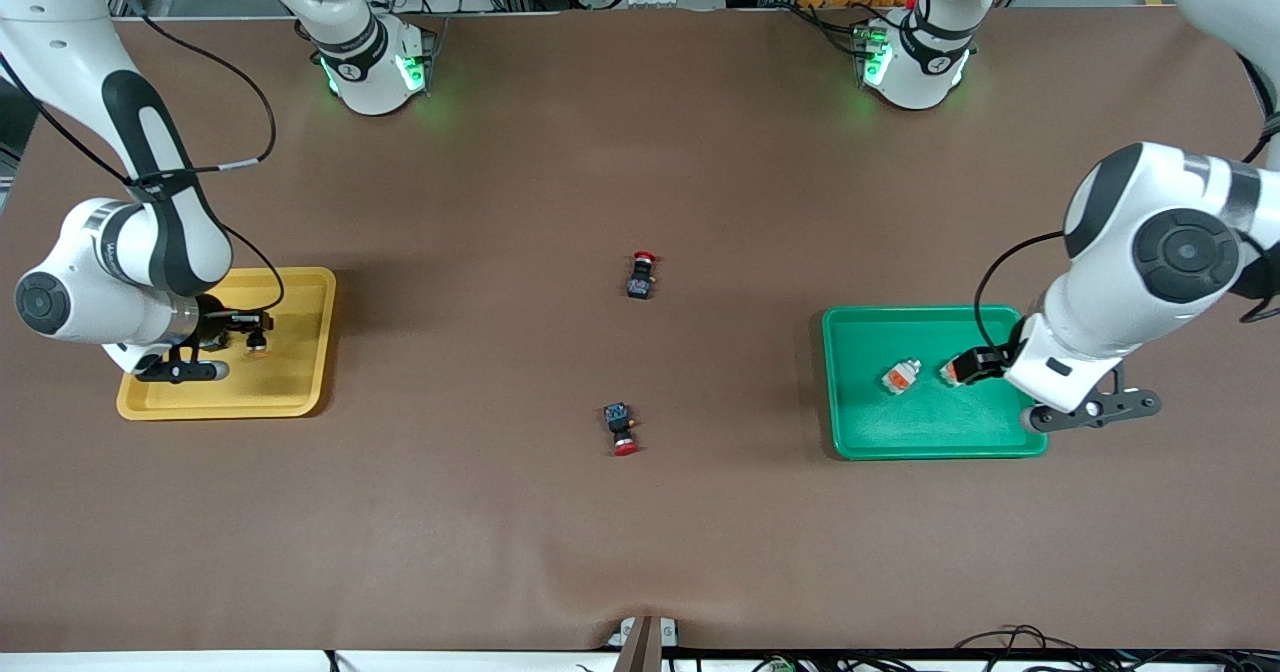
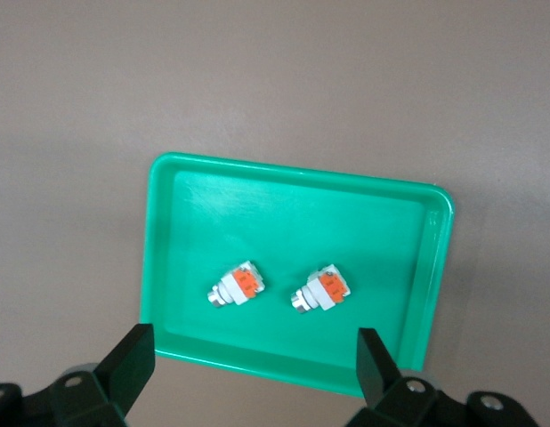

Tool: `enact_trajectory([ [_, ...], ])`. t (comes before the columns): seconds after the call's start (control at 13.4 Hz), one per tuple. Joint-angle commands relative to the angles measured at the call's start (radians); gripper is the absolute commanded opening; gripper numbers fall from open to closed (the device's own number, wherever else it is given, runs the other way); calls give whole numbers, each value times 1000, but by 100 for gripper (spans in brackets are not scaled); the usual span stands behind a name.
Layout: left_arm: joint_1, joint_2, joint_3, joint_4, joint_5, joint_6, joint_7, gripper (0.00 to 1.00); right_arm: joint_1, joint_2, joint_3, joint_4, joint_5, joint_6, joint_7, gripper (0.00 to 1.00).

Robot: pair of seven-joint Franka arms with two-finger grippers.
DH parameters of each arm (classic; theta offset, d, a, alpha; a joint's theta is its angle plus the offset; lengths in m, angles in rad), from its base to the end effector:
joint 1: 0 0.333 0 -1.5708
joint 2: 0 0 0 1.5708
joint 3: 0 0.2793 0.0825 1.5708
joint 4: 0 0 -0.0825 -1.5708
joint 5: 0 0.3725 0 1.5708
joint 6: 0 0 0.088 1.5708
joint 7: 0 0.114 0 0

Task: Place green and yellow buttons in trays

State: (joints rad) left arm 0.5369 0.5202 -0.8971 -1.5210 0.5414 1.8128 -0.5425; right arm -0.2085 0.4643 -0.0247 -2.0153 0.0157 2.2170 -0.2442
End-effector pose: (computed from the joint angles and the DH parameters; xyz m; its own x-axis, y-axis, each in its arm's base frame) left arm 0.6345 -0.1044 0.4076 0.9942 0.1009 0.0374 0.1047 -0.9873 -0.1195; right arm 0.5335 -0.1265 0.1698 0.9677 0.0089 -0.2520 -0.0068 -0.9981 -0.0614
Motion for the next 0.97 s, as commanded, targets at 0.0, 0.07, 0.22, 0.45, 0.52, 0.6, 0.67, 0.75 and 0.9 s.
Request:
enact_trajectory([
  [0.0,-15,12,-9,114,-43,-101,88,100,-19,16,19,-14,-13,29,-9,3],
  [0.07,-15,12,-9,120,-66,-99,92,100,-16,16,19,-14,-13,27,-9,24],
  [0.22,-2,-5,-13,120,-75,-113,90,100,-23,26,19,-10,-13,32,-9,44],
  [0.45,0,-37,-14,185,-78,-249,90,100,-23,31,20,0,-7,27,-9,100],
  [0.52,2,-40,-17,192,-80,-282,90,100,-22,31,20,13,-2,20,-6,100],
  [0.6,9,-61,-16,194,-80,-290,92,100,-19,31,23,27,1,17,-4,100],
  [0.67,24,-101,-14,191,-99,-290,95,100,-8,30,26,47,3,1,-3,100],
  [0.75,37,-132,-14,188,-151,-290,96,100,3,25,35,79,4,-29,-1,100],
  [0.9,101,-167,-16,186,-259,-290,98,100,12,14,66,188,6,-136,-1,100],
])
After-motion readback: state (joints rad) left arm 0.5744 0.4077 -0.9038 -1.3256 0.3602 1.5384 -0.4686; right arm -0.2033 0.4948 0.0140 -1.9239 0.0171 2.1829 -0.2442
